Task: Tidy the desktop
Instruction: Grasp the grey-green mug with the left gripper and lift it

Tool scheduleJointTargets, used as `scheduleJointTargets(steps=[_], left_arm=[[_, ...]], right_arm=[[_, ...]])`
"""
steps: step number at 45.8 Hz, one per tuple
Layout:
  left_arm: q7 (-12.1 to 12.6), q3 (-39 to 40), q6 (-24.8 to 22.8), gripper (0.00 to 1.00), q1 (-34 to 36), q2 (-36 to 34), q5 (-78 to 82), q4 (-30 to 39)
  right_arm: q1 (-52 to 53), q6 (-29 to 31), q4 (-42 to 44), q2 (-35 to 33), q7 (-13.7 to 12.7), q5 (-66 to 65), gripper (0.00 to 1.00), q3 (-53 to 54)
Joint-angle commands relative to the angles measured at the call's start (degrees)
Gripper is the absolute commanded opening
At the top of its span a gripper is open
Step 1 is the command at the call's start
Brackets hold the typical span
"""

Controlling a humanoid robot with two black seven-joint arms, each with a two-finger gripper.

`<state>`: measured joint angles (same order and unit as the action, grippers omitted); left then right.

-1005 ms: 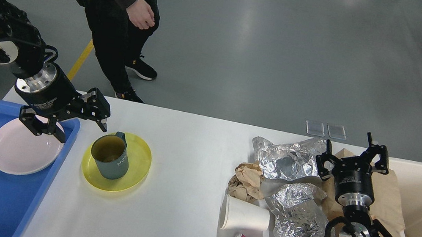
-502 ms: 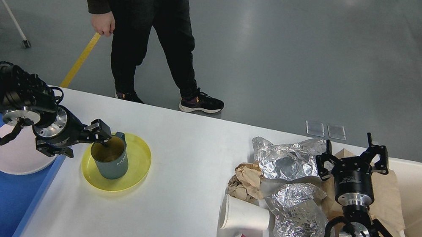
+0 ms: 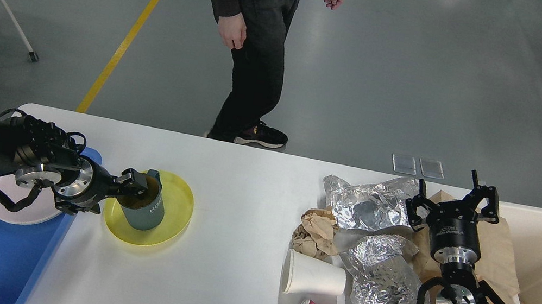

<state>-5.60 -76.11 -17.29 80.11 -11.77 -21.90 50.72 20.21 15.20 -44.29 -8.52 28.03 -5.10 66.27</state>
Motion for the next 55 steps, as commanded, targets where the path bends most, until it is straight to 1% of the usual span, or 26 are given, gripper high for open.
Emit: scheduleJointTargets(steps=[1,10,14,15,18,20,23,28,30,33,37,41,45,47,51,55], left_arm=[[-0.3,0.4,0.4,0.95,-1.6,0.9,0.0,-1.6],[0.0,0.9,0.8,0.95,-2.6,1.7,0.0,-2.8],[0.1,1.3,3.1,0.93,-2.9,1.8,0.0,-2.8],[0.1,2.0,5.4,0.9,-3.3,1.8,0.1,-2.8],[0.1,2.2,7.6,0.86,-3.3,2.3,0.1,-2.7],[0.2,2.2,8.6,0.82,-3.5,2.5,0.1,-2.7],[0.8,2.2,8.4,0.7,-3.7,2.4,0.1,-2.6],[2.6,3.1,7.6,0.55,-3.8,2.4,0.1,-2.3],[3.0,3.5,6.7,0.5,-3.9,2.4,0.1,-2.2],[3.0,3.7,5.1,0.44,-3.9,2.3,0.1,-2.3],[3.1,3.7,4.3,0.36,-3.9,2.4,0.1,-2.3],[3.6,3.7,4.0,0.2,-4.0,2.4,0.1,-2.2],[4.1,3.7,3.1,0.08,-4.0,2.4,0.1,-2.1],[4.4,3.7,2.3,0.0,-3.9,2.4,0.1,-2.1],[4.6,3.7,1.2,0.0,-3.8,2.2,0.1,-2.1],[4.6,3.6,1.2,0.0,-3.6,2.1,0.1,-1.9]], right_arm=[[0.0,0.0,0.0,0.0,0.0,0.0,1.0,0.0],[0.0,0.0,0.0,0.0,0.0,0.0,1.0,0.0],[0.0,0.0,0.0,0.0,0.0,0.0,1.0,0.0],[0.0,0.0,0.0,0.0,0.0,0.0,1.0,0.0],[-0.1,0.0,0.0,0.0,0.0,0.0,1.0,0.0],[0.0,0.0,0.0,0.0,0.0,0.0,1.0,0.0],[0.0,0.0,0.0,0.0,0.0,0.0,1.0,0.0],[0.0,0.0,0.0,0.0,0.0,0.0,1.0,0.0],[0.0,0.0,0.0,0.0,0.0,0.0,1.0,0.0],[0.0,0.0,0.0,0.0,0.0,0.0,1.0,0.0],[0.0,0.0,0.0,0.0,0.0,0.0,1.0,0.0],[0.0,0.0,0.0,0.0,0.0,0.0,1.0,0.0],[0.0,0.0,0.0,0.0,0.0,0.0,1.0,0.0],[0.0,0.0,0.0,0.0,0.0,0.0,1.0,0.0],[0.0,0.0,0.0,0.0,0.0,0.0,1.0,0.0],[0.0,0.0,0.0,0.0,0.0,0.0,1.0,0.0]])
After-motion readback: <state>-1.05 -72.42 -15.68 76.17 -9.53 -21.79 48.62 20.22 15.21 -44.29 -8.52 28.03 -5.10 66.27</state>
